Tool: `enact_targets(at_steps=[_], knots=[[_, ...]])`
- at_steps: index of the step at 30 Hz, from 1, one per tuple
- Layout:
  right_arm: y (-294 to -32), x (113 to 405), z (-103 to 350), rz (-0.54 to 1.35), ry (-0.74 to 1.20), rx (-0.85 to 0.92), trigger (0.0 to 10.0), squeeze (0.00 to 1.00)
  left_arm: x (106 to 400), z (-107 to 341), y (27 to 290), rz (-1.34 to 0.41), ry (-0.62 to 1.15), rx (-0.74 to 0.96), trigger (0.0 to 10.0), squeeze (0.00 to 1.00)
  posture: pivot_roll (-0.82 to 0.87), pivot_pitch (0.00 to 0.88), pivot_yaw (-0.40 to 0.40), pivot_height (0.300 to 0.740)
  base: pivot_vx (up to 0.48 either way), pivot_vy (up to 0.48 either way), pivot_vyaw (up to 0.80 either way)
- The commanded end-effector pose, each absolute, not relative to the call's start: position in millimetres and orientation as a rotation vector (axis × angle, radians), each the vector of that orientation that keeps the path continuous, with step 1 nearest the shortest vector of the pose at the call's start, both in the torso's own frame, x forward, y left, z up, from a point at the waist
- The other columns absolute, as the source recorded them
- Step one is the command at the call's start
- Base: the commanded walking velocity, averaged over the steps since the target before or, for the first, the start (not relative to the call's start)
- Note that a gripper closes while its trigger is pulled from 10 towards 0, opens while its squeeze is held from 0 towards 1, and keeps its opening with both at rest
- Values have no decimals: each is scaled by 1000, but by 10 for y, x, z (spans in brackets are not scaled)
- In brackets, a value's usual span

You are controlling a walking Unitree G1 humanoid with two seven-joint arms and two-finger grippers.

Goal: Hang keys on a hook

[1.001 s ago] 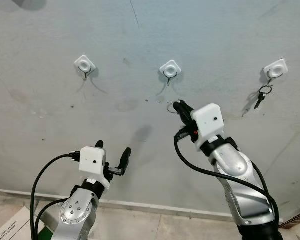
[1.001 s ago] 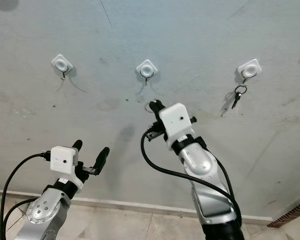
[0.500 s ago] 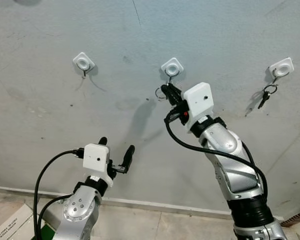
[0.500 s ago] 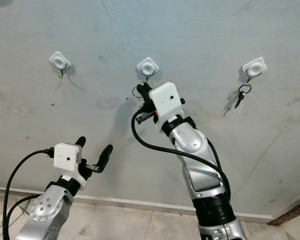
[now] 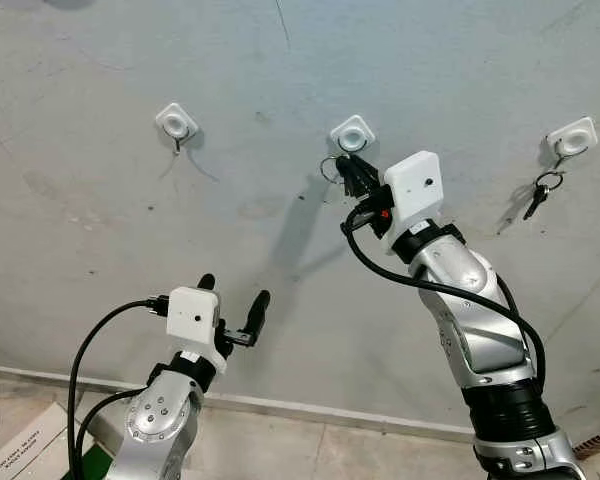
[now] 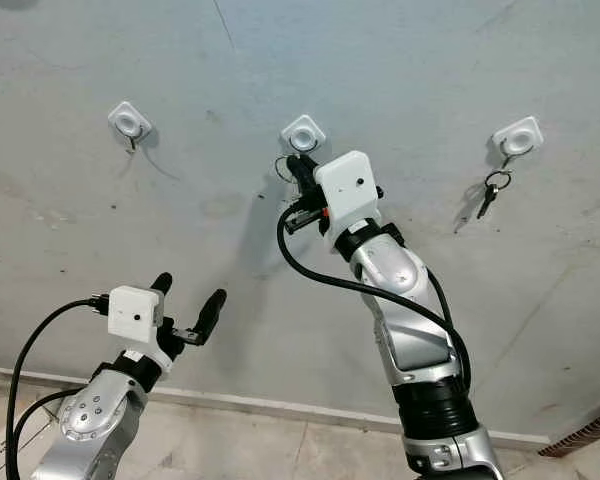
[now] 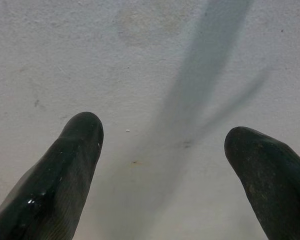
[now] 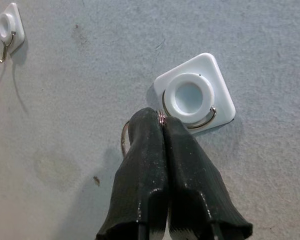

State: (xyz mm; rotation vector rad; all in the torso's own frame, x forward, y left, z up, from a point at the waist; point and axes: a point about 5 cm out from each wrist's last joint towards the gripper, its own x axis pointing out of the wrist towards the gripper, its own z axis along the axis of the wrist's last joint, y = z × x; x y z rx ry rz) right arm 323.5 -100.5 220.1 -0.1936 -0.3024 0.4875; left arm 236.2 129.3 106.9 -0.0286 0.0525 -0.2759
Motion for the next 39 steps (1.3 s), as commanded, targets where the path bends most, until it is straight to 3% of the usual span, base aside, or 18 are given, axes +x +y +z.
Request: enact_targets(at_steps=[1, 13, 20, 39], knots=[[-1178, 3286, 2275, 408, -315, -172, 10000, 0, 2384, 1092, 1292, -288, 50, -20, 10000, 0, -8, 13, 50, 740, 0, 0, 0], [-1262, 3147, 2224, 521, -283, -145, 10000, 0, 2394, 1098, 1311, -287, 47, -14, 10000, 0, -9, 15, 54, 740, 0, 0, 0], [-1316, 3169, 2315, 494, -308, -127, 10000, 0, 2405, 1100, 1298, -298, 47, -13, 10000, 0, -12, 15, 60, 740, 0, 0, 0], [-1115, 3031, 2349, 686, -276, -57, 10000, 0, 2411, 1095, 1289, -306, 48, -11, 10000, 0, -7, 12, 58, 740, 0, 0, 0]])
